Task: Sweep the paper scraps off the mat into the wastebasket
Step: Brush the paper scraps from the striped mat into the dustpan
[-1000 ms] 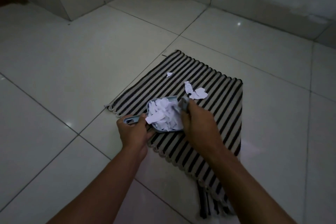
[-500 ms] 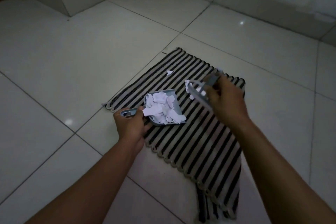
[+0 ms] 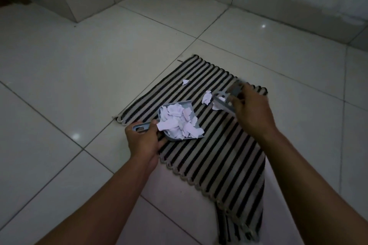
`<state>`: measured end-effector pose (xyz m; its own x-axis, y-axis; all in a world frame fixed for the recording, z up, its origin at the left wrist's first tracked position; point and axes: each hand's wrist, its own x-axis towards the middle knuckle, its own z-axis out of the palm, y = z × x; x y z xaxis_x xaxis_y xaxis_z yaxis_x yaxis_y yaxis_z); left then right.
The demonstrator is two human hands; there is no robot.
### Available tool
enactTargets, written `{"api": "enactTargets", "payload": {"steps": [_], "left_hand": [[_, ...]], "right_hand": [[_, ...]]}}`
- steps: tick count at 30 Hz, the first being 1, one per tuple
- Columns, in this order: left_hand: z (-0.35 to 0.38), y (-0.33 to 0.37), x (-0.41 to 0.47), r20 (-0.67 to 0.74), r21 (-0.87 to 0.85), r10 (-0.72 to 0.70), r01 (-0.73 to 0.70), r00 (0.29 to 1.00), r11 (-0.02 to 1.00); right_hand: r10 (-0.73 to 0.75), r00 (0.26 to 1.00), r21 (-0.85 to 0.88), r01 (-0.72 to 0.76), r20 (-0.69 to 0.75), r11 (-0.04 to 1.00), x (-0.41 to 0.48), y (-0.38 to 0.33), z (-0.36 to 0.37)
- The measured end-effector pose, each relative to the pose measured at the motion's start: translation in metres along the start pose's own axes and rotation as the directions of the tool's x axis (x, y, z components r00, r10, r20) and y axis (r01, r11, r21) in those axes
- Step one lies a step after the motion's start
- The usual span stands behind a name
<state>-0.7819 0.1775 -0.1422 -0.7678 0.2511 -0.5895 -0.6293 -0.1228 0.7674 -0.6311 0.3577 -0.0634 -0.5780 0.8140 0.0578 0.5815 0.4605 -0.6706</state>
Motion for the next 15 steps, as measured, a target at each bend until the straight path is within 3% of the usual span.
{"api": "enactTargets", "payload": {"steps": [5,11,15], "left_hand": [[-0.004,0.0,0.0,-0.003,-0.001,-0.002,0.002,1.0,1.0],[-0.009,0.0,0.0,-0.005,0.0,0.003,-0.003,1.0,1.0],[-0.007,0.001,0.002,0.003,-0.027,0.001,-0.001,1.0,1.0]], "right_hand": [[-0.141,0.972,-0.022,0.148,0.187,0.989,-0.044,-0.026,0.043],[-0.068,0.997,0.051,0.066,0.039,0.997,-0.034,-0.026,0.032],[-0.101,0.981,0.038,0.096,0.166,0.995,-0.042,-0.035,0.04]]}}
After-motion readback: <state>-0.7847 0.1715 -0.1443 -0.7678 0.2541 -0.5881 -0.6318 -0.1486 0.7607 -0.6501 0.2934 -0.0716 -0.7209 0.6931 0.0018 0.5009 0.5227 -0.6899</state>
